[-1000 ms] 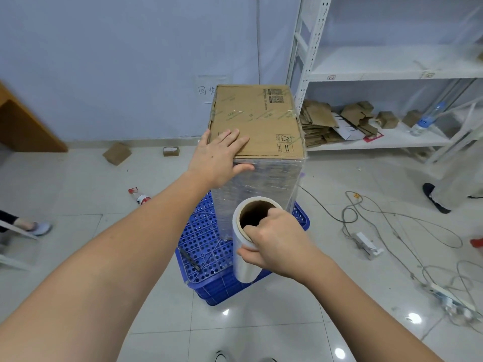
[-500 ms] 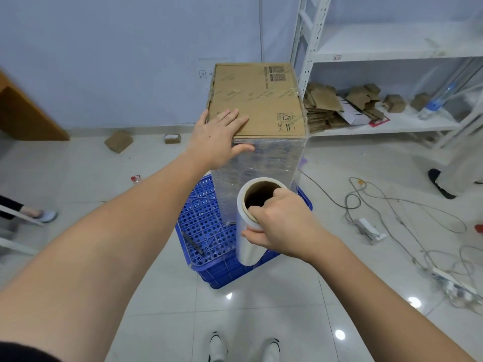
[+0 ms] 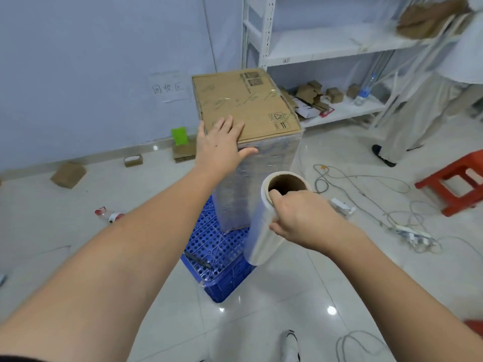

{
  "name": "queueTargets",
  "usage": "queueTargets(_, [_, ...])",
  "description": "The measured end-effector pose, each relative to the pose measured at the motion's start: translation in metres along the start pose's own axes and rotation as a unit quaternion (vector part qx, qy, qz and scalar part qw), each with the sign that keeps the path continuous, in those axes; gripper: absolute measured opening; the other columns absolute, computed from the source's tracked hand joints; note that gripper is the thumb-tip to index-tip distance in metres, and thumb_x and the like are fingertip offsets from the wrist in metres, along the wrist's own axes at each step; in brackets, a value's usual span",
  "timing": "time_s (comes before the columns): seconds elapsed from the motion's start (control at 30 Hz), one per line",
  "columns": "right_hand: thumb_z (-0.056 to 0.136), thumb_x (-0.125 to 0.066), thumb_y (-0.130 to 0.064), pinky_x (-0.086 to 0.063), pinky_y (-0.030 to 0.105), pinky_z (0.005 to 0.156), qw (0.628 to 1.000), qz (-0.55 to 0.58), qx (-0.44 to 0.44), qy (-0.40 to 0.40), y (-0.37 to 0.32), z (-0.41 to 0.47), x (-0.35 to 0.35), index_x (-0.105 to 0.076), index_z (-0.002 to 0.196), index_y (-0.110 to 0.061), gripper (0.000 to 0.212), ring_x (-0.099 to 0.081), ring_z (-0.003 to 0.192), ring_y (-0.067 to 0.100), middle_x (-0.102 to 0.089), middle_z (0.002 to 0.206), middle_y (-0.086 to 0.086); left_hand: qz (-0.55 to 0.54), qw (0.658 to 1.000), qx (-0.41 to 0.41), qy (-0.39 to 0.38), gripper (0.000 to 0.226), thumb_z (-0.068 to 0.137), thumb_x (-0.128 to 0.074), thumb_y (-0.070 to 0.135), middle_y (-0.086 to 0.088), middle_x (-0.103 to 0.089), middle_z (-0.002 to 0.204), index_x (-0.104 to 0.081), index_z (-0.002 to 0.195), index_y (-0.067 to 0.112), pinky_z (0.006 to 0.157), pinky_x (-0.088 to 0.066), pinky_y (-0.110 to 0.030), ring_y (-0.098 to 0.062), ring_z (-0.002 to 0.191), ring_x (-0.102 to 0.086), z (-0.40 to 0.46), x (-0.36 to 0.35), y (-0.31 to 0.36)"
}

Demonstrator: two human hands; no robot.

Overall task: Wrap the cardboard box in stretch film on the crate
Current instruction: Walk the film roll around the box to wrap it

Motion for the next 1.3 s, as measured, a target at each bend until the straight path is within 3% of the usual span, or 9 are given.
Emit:
queueTargets(0.13, [0.089, -0.043, -0.072, -0.027, 0.033, 0.048, 0.989, 0.022, -0.143, 0.016, -0.038, 0.009, 0.005, -0.039, 0.084, -0.018, 0.055, -0.046, 0.058, 0.02, -0.043, 0.063, -0.005, -0.001, 1.0, -0.008, 0.018, 0.088, 0.09, -0.026, 0.087, -0.002, -0.028, 0.169, -0.029, 0.16, 0.035, 0.124, -0.012, -0.061, -0.021, 0.156, -0.022, -0.003, -0.003, -0.001])
queueTargets(0.2, [0.09, -0.038, -0.073, -0.026, 0.033, 0.05, 0.979, 0.028, -0.198, 0.037, -0.047, 0.015, 0.008, -0.041, 0.072, -0.018, 0.057, -0.046, 0.061, 0.021, -0.044, 0.063, -0.003, -0.008, 1.0, -0.01, 0.014, 0.087, 0.09, -0.028, 0.086, -0.003, -0.027, 0.169, -0.029, 0.16, 0.034, 0.124, -0.011, -0.062, -0.022, 0.156, -0.022, -0.005, -0.002, -0.003])
queueTargets(0.3, [0.097, -0.04, -0.058, -0.017, 0.032, 0.047, 0.976, 0.019, -0.21, 0.054, -0.062, 0.016, 0.007, -0.041, 0.079, -0.018, 0.044, -0.044, 0.063, 0.023, -0.046, 0.068, -0.003, -0.013, 1.0, -0.011, 0.01, 0.087, 0.09, -0.029, 0.085, -0.003, -0.026, 0.169, -0.027, 0.161, 0.034, 0.124, -0.009, -0.063, -0.022, 0.157, -0.02, -0.005, 0.0, -0.003])
queueTargets(0.4, [0.098, -0.046, -0.043, -0.025, 0.034, 0.05, 0.973, 0.042, -0.22, 0.061, -0.071, 0.013, 0.006, -0.039, 0.096, -0.018, 0.026, -0.049, 0.064, 0.027, -0.049, 0.072, -0.001, -0.036, 0.999, -0.002, 0.011, 0.086, 0.089, -0.036, 0.085, -0.003, -0.029, 0.168, -0.032, 0.159, 0.034, 0.123, -0.007, -0.065, -0.023, 0.157, -0.02, -0.002, 0.002, 0.0])
queueTargets(0.53, [0.086, -0.053, -0.028, -0.02, 0.032, 0.045, 0.956, 0.09, -0.272, 0.062, -0.074, 0.016, 0.003, -0.032, 0.092, -0.015, 0.025, -0.039, 0.05, 0.02, -0.041, 0.061, -0.003, -0.05, 0.999, -0.002, 0.002, 0.086, 0.087, -0.041, 0.085, -0.004, -0.029, 0.168, -0.035, 0.157, 0.034, 0.123, -0.006, -0.066, -0.023, 0.157, -0.02, -0.001, 0.004, 0.002])
queueTargets(0.77, [0.086, -0.041, -0.074, -0.037, 0.03, 0.047, 0.939, 0.026, -0.334, 0.084, -0.066, 0.026, -0.01, -0.035, 0.09, -0.017, 0.058, -0.049, 0.051, 0.016, -0.044, 0.058, -0.005, -0.06, 0.998, 0.002, -0.008, 0.087, 0.085, -0.044, 0.086, -0.002, -0.027, 0.169, -0.036, 0.156, 0.036, 0.123, -0.004, -0.066, -0.023, 0.158, -0.018, -0.002, 0.007, 0.001])
queueTargets(0.9, [0.084, -0.038, -0.08, -0.037, 0.028, 0.048, 0.938, 0.014, -0.338, 0.076, -0.054, 0.026, -0.01, -0.046, 0.078, -0.019, 0.062, -0.047, 0.051, 0.016, -0.047, 0.058, -0.004, -0.051, 0.999, -0.01, -0.017, 0.089, 0.085, -0.04, 0.087, -0.003, -0.026, 0.169, -0.034, 0.157, 0.034, 0.123, -0.001, -0.067, -0.029, 0.158, -0.014, -0.002, 0.01, 0.001])
queueTargets(1.1, [0.089, -0.04, -0.073, -0.029, 0.03, 0.051, 0.946, 0.023, -0.32, 0.047, -0.043, 0.031, -0.007, -0.042, 0.072, -0.02, 0.056, -0.044, 0.054, 0.018, -0.045, 0.059, -0.004, -0.03, 0.995, -0.057, -0.078, 0.096, 0.09, -0.024, 0.086, -0.01, -0.011, 0.173, -0.02, 0.163, 0.024, 0.124, 0.008, -0.064, -0.031, 0.16, 0.0, 0.007, 0.015, -0.004])
queueTargets(1.3, [0.094, -0.043, -0.056, -0.03, 0.031, 0.054, 0.961, 0.016, -0.269, 0.062, -0.035, 0.036, -0.008, -0.049, 0.074, -0.019, 0.042, -0.048, 0.06, 0.021, -0.044, 0.058, -0.002, -0.071, 0.979, -0.119, -0.149, 0.09, 0.095, -0.049, 0.071, -0.013, -0.009, 0.172, -0.017, 0.164, 0.023, 0.126, -0.006, -0.051, -0.03, 0.159, -0.009, 0.018, 0.029, -0.02])
Point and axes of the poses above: each hand's wrist, its own z-axis towards the middle knuckle, its own x-axis out of the back of the hand, y = z × x, the point moved 1 cm from there along z, towards the middle knuckle
